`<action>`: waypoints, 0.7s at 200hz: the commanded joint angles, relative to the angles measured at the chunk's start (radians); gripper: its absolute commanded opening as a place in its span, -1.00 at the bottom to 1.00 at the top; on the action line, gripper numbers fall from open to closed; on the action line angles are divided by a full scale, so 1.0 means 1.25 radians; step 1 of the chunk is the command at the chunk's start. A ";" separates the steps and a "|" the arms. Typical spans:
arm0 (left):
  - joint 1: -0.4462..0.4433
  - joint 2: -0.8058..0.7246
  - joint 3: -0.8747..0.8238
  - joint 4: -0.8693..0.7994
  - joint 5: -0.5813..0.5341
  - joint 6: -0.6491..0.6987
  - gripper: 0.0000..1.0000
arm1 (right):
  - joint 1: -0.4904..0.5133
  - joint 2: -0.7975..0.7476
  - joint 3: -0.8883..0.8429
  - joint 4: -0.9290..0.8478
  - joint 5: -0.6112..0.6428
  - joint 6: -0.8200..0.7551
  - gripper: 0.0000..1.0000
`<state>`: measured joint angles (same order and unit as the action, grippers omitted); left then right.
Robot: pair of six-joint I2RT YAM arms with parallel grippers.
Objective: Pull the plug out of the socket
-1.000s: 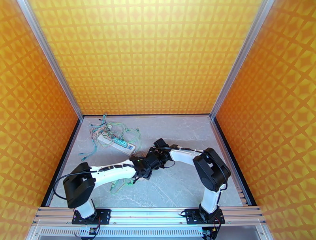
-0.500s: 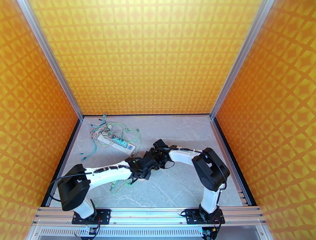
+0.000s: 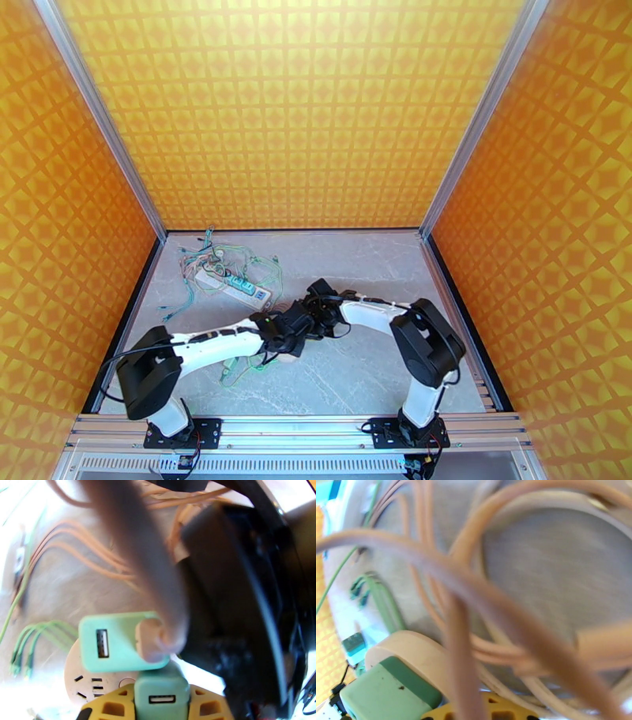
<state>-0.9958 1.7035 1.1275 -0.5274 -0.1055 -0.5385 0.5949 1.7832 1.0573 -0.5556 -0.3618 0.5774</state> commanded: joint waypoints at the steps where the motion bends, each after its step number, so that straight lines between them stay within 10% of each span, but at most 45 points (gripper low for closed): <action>1: -0.029 0.041 0.078 0.148 0.109 0.031 -0.95 | -0.033 -0.049 -0.032 -0.050 0.066 -0.027 -0.78; 71: -0.034 0.165 0.186 0.154 0.110 0.022 -0.80 | -0.105 -0.256 -0.100 -0.033 0.053 -0.013 -0.53; 140: -0.036 0.122 0.192 0.132 0.110 0.028 0.37 | -0.114 -0.385 -0.213 -0.046 0.160 0.072 -0.44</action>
<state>-1.0412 1.9045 1.3365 -0.4305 0.0074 -0.4969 0.4427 1.3472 0.8265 -0.5797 -0.1974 0.6239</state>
